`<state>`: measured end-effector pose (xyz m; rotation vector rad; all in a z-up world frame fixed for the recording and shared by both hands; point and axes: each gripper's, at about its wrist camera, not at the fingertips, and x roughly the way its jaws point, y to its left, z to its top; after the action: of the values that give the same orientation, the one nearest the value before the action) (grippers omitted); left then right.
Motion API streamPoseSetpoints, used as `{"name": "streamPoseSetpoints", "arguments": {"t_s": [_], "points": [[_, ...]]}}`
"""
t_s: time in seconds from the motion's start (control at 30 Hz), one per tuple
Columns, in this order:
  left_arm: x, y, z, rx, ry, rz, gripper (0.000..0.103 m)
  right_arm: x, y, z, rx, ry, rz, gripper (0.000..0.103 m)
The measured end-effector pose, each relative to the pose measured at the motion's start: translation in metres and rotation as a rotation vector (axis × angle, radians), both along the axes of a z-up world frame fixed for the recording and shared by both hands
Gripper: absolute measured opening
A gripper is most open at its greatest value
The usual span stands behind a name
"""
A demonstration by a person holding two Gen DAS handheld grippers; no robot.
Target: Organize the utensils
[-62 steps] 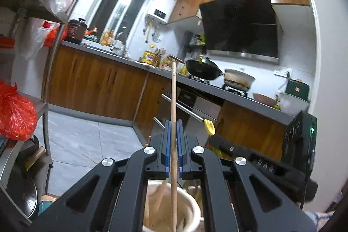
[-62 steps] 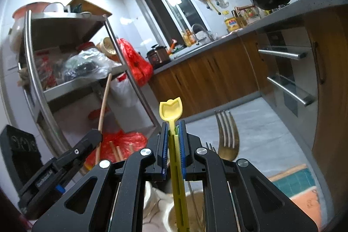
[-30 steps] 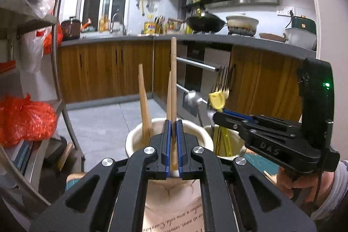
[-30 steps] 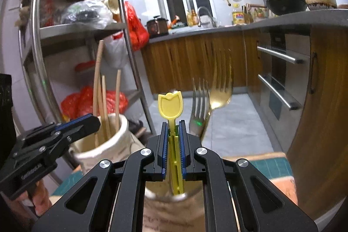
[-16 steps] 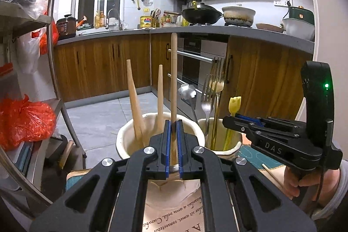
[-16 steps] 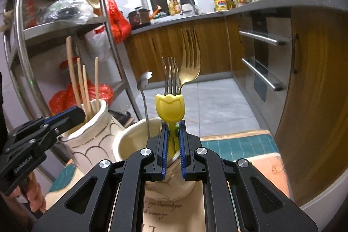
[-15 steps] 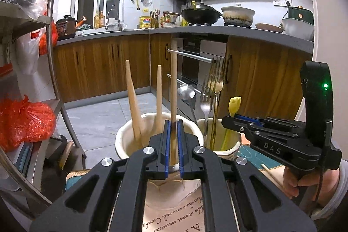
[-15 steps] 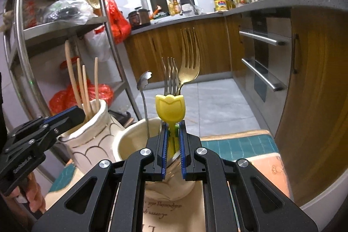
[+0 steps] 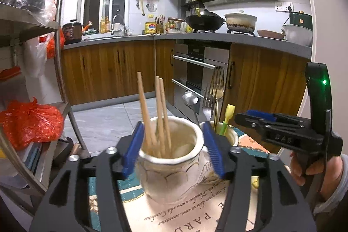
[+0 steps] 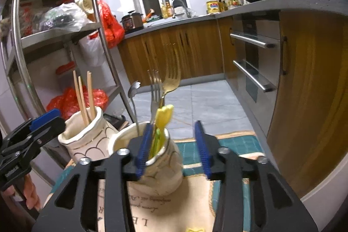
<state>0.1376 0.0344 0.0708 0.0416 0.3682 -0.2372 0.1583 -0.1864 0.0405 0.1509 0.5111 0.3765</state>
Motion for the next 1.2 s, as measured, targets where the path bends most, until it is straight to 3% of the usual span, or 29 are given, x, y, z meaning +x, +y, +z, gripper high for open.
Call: {"name": "streamPoseSetpoints", "arguments": {"t_s": [0.07, 0.17, 0.27, 0.6, 0.9, 1.2], "points": [[-0.006, 0.003, 0.002, 0.003, -0.008, 0.008, 0.074, -0.004, -0.006, 0.003, 0.008, 0.002, 0.000, 0.073], [-0.016, 0.008, 0.004, -0.001, -0.013, 0.024, 0.087, -0.014, -0.015, 0.009, 0.019, -0.008, 0.003, 0.092], [-0.026, 0.013, 0.005, -0.006, -0.012, 0.037, 0.097, -0.024, -0.019, 0.015, 0.006, -0.023, 0.008, 0.097], [-0.059, 0.014, -0.001, 0.000, 0.020, 0.061, 0.097, -0.057, -0.042, 0.018, -0.080, 0.012, -0.031, 0.098], [-0.078, 0.009, -0.028, 0.002, 0.109, 0.047, 0.097, -0.084, -0.057, -0.023, -0.189, 0.137, -0.038, 0.098], [-0.082, 0.006, -0.051, 0.006, 0.198, 0.066, 0.097, -0.094, -0.038, -0.056, -0.261, 0.229, 0.033, 0.098]]}}
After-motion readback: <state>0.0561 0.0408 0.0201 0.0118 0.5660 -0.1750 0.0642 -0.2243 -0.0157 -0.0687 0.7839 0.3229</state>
